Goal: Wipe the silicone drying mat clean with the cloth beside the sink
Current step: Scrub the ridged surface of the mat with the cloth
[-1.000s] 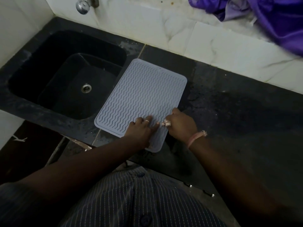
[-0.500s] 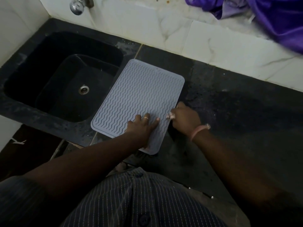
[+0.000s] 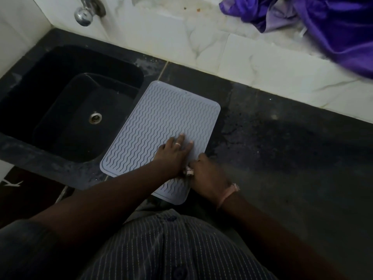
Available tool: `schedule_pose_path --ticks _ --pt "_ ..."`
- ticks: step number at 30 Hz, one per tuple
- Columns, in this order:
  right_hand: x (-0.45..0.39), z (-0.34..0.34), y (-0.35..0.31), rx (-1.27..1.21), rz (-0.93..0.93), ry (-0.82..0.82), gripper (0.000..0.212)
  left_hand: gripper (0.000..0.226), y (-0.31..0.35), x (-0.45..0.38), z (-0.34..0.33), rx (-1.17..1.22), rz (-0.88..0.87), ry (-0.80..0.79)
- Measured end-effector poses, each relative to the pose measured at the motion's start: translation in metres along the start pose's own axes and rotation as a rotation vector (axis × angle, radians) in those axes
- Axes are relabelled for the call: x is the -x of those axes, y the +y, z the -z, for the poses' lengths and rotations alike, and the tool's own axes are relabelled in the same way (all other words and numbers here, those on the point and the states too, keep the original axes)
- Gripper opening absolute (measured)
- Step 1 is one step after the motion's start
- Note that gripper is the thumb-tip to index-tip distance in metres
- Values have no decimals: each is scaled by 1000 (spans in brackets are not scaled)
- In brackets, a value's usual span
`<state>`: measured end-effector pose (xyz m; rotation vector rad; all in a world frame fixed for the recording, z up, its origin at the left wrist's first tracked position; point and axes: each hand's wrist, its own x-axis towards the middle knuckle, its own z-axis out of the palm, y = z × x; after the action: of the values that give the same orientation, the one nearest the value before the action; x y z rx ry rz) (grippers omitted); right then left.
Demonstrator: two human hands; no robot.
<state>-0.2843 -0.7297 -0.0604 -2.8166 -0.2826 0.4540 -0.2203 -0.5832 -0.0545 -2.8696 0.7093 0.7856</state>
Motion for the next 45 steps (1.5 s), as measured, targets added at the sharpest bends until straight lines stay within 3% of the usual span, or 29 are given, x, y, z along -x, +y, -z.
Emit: schedule_pose_path --ticks 3,7,12,16,19,23,28,35,40,45 --pt "-10 9 20 -58 31 43 51 131 0 -6 -1 -23 13 -47" --pt "-54 17 57 -64 -32 127 21 138 -1 -10 -2 -56 10 -57" --pt "-106 38 89 -15 -110 177 25 136 0 -12 3 -42 9 -88" --pt "-109 44 90 -26 -121 176 21 116 2 -20 18 -42 19 -117" --pt "-87 40 75 -93 -63 97 18 92 7 -39 38 -54 21 -5" --pt "-57 28 57 -81 32 35 21 118 9 -60 44 21 49 -2" --pt "-85 38 80 -81 -33 104 18 126 12 -64 42 -17 56 -67" --pt "-152 63 119 14 -122 223 21 127 11 -68 42 7 67 -103" --pt "-154 65 115 -25 -152 241 20 129 15 -73 47 2 73 -117" --pt "-118 44 88 -97 -129 177 16 119 17 -96 66 91 124 40"
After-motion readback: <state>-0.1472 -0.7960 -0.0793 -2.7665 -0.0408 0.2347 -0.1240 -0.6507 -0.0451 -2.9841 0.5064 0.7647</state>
